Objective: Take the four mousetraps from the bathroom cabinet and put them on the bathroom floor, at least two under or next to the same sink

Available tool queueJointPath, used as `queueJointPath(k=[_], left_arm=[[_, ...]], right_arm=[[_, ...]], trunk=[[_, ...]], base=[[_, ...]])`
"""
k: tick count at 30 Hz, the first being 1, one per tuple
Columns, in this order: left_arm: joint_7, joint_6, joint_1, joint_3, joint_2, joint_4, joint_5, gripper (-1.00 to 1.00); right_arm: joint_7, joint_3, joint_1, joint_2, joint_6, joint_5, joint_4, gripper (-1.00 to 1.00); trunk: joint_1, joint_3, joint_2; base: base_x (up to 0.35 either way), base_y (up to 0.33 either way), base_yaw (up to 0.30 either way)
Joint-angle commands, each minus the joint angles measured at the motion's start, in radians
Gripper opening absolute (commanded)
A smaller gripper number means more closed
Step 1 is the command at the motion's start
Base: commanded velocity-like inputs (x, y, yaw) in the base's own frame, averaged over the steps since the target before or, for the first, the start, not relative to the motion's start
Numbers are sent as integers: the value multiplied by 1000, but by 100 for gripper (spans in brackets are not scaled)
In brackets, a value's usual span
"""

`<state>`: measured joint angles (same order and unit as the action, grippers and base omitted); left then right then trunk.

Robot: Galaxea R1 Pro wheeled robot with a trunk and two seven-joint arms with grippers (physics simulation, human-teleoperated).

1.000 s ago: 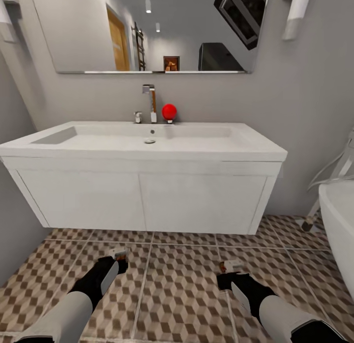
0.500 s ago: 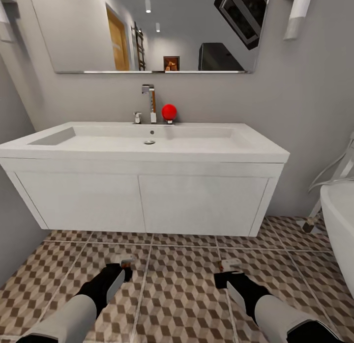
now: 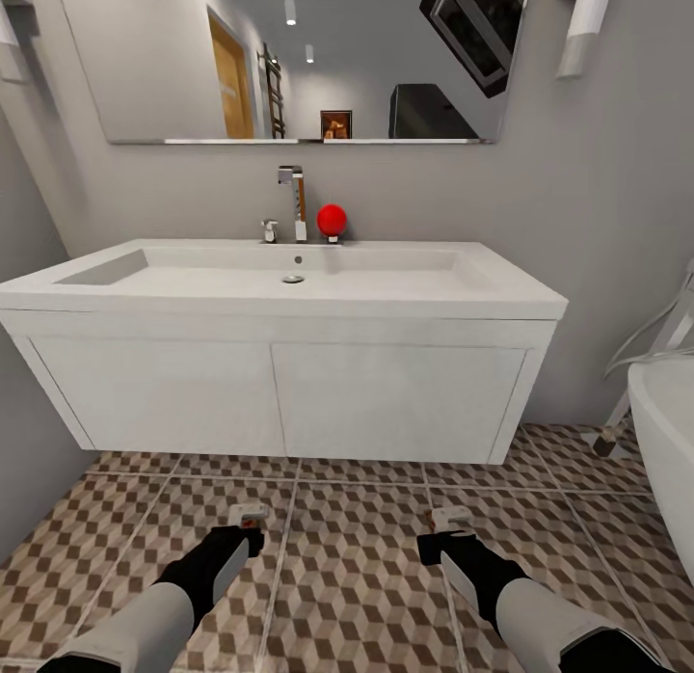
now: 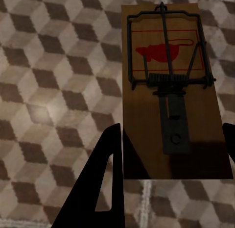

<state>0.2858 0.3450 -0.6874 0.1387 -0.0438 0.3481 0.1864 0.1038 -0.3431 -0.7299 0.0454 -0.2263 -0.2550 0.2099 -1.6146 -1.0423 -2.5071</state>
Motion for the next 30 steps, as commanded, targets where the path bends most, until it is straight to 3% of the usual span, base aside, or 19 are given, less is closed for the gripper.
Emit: queueJointPath(k=[1, 13, 28, 30], left_arm=[[8, 5, 0, 9, 0, 1, 11, -100], [1, -36, -13, -1, -7, 36, 18, -100], [7, -72, -14, 1, -11, 121, 34, -100], [7, -72, -14, 2, -11, 133, 34, -100]], right_arm=[[5, -8, 0, 0, -5, -10, 2, -100], [9, -7, -40, -2, 2, -9, 19, -100], [2, -9, -60, -85, -1, -18, 92, -100], [2, -9, -60, -87, -5, -18, 92, -100]], trunk=[[0, -1, 0], [0, -1, 0], [0, -1, 0], [0, -1, 0]], base=[[0, 0, 0], [0, 0, 0], [0, 0, 0], [0, 0, 0]])
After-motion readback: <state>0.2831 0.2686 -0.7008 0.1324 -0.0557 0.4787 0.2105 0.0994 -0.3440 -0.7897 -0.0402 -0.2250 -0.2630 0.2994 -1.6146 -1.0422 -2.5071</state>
